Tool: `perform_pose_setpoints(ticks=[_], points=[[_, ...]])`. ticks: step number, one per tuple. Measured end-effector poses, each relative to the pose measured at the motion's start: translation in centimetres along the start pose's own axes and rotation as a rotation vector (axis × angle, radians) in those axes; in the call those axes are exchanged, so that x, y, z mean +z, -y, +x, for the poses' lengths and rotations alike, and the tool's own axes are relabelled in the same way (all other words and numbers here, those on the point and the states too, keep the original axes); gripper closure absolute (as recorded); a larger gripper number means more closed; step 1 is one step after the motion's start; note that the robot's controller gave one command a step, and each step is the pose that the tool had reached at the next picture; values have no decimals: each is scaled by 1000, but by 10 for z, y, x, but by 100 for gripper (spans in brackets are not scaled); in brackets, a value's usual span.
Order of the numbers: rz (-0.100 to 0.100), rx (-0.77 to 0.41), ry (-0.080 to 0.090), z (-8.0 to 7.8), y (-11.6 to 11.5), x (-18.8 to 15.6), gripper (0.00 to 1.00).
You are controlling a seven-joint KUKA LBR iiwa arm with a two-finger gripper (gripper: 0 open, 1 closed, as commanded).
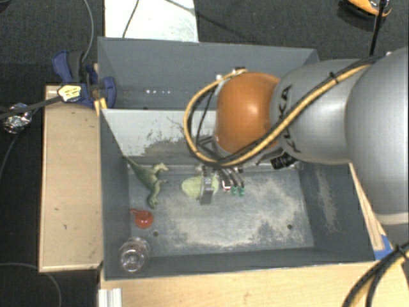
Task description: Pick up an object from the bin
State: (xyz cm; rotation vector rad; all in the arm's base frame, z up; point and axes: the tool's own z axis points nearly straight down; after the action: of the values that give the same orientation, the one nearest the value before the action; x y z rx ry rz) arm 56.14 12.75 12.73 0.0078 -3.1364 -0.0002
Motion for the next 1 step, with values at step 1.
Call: perform_pose_setpoints(ticks=[1], points=[[-1,3,7,-2,1,-5,0]])
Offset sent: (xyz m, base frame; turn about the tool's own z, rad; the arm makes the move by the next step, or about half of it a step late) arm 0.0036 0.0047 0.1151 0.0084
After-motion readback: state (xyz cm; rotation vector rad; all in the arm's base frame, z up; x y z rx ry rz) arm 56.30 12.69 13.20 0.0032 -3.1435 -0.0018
